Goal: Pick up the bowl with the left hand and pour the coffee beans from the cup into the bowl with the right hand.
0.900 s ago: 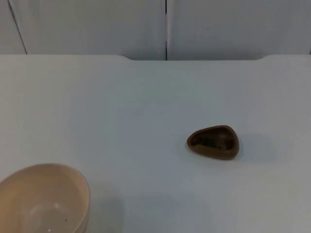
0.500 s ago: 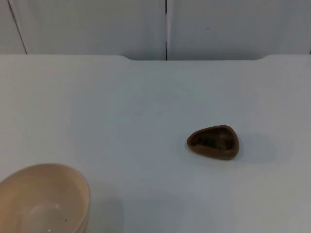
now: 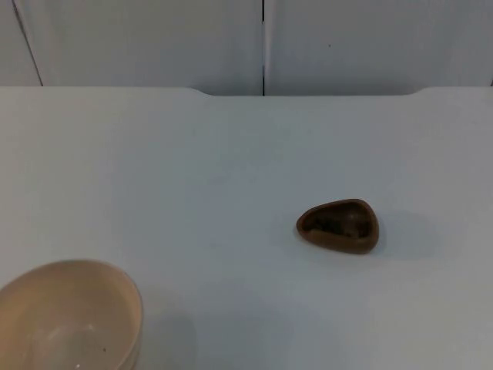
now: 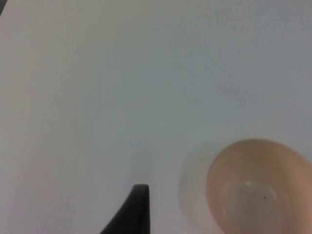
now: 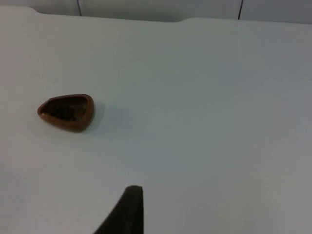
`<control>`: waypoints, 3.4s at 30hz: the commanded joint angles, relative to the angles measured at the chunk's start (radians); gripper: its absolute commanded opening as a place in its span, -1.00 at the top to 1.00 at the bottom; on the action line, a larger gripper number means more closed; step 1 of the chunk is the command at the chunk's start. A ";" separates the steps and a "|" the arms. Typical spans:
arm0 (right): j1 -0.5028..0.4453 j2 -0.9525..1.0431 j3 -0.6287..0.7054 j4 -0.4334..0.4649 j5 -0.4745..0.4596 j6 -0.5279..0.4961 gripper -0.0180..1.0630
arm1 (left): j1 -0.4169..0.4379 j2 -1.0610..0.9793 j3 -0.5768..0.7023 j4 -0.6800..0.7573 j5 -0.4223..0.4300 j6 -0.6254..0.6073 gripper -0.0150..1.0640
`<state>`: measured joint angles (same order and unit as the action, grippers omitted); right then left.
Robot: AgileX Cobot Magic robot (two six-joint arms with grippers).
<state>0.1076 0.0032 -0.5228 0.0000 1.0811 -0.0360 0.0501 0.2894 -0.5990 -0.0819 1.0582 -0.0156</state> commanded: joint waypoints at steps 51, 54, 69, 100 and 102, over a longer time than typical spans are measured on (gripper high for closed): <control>-0.007 -0.003 0.006 -0.016 -0.002 -0.005 -0.98 | 0.002 0.589 -0.087 -0.357 -0.150 0.221 -0.97; -0.007 -0.003 0.006 -0.016 -0.002 -0.005 -0.98 | 0.002 0.634 -0.087 -0.382 -0.150 0.245 -0.97; -0.007 -0.003 0.006 -0.016 -0.002 -0.005 -0.98 | 0.002 0.745 -0.087 -0.402 -0.175 0.249 -0.97; -0.005 -0.003 0.006 -0.018 -0.002 -0.005 -0.98 | -0.135 0.998 -0.087 -0.177 -0.333 -0.085 -0.97; -0.005 -0.003 0.006 -0.018 -0.002 -0.005 -0.98 | -0.135 0.998 -0.087 -0.177 -0.331 -0.102 -0.97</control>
<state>0.1076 0.0032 -0.5228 -0.0114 1.0811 -0.0360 -0.0776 1.2873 -0.6810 -0.2662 0.7239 -0.0908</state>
